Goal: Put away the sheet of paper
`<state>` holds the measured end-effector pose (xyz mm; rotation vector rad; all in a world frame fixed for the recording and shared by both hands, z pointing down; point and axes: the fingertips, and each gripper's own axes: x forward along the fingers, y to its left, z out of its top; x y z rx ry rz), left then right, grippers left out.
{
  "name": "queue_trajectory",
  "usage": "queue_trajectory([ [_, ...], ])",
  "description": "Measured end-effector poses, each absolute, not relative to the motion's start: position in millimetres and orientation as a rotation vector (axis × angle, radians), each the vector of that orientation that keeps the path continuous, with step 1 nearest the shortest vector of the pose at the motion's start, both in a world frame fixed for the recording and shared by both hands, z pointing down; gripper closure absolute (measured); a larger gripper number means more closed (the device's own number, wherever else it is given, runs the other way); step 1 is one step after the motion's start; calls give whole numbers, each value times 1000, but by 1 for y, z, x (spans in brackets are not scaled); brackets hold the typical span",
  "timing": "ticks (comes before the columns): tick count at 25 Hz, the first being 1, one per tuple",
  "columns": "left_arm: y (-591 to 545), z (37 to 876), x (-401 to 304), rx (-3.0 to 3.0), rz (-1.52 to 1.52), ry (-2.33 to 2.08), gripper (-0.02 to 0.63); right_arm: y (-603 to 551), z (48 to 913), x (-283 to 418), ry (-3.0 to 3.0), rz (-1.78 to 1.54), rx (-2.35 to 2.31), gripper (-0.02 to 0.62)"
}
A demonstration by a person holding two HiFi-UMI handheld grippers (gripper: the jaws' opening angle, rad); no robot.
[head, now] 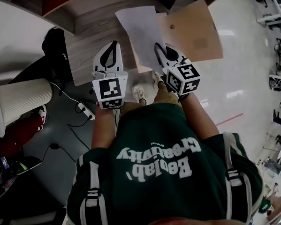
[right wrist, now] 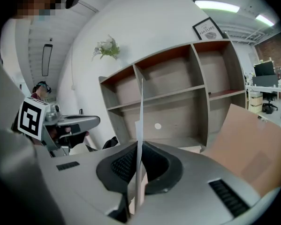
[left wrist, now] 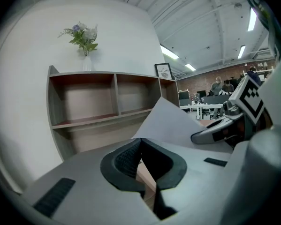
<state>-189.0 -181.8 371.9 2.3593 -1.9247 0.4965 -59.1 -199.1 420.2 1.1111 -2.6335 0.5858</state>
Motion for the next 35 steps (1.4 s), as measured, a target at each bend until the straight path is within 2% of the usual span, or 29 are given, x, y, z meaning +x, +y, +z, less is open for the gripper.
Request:
queue_trajectory([
  [13, -213, 410, -197, 2222, 596, -1976, 588, -263, 548, -39, -2351, 744, 1109, 561],
  [25, -265, 433, -162, 2208, 672, -1936, 588, -332, 616, 74, -2098, 718, 1248, 561],
  [35, -297, 443, -132, 2246, 703, -1873, 588, -359, 618, 146, -1948, 524, 1291, 561],
])
